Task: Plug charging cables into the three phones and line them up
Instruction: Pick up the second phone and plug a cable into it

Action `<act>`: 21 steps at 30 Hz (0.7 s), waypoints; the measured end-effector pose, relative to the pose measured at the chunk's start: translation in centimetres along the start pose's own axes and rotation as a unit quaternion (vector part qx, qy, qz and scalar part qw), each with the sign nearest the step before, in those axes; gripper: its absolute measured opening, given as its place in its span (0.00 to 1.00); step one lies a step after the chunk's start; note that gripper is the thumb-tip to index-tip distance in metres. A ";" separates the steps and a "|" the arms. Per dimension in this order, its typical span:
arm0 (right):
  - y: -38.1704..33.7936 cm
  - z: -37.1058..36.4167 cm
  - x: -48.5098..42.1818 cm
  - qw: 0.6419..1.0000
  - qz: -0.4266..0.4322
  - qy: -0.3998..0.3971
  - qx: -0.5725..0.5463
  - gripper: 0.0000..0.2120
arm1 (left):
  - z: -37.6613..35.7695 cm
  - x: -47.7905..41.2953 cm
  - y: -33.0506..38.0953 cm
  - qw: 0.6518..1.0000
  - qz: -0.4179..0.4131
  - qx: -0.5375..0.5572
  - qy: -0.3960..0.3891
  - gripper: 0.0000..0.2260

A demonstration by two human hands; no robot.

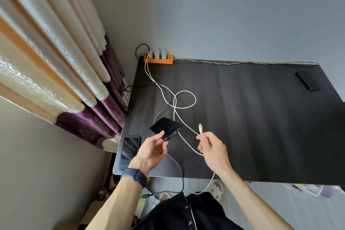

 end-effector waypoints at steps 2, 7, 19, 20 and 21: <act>0.2 -0.3 0.0 1.000 -0.009 -0.009 -0.007 0.11 | 0.3 0.0 0.2 0.999 -0.007 -0.032 -0.001 0.12; -0.2 -1.0 0.6 0.999 -0.012 -0.023 0.019 0.13 | 0.5 0.3 0.4 0.990 -0.054 -0.128 0.018 0.08; 0.6 -3.1 3.0 0.989 -0.003 -0.118 0.087 0.11 | 0.5 0.7 -0.3 0.998 -0.013 -0.060 0.027 0.08; 0.4 -3.2 3.2 0.990 0.001 -0.118 0.080 0.11 | 0.5 0.7 -0.5 0.998 -0.005 -0.049 0.026 0.07; 0.3 -3.3 3.4 0.991 0.007 -0.117 0.070 0.10 | 0.6 0.6 -0.7 0.999 0.003 -0.039 0.026 0.07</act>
Point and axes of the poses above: each hand's wrist, its own x-axis away from the middle knuckle, its own z-axis out of the back of the hand, y = z × x, the point moved 4 cm from there along -x, towards the middle knuckle, and after that the axes turned 3 degrees about x, right-handed, at the moved point
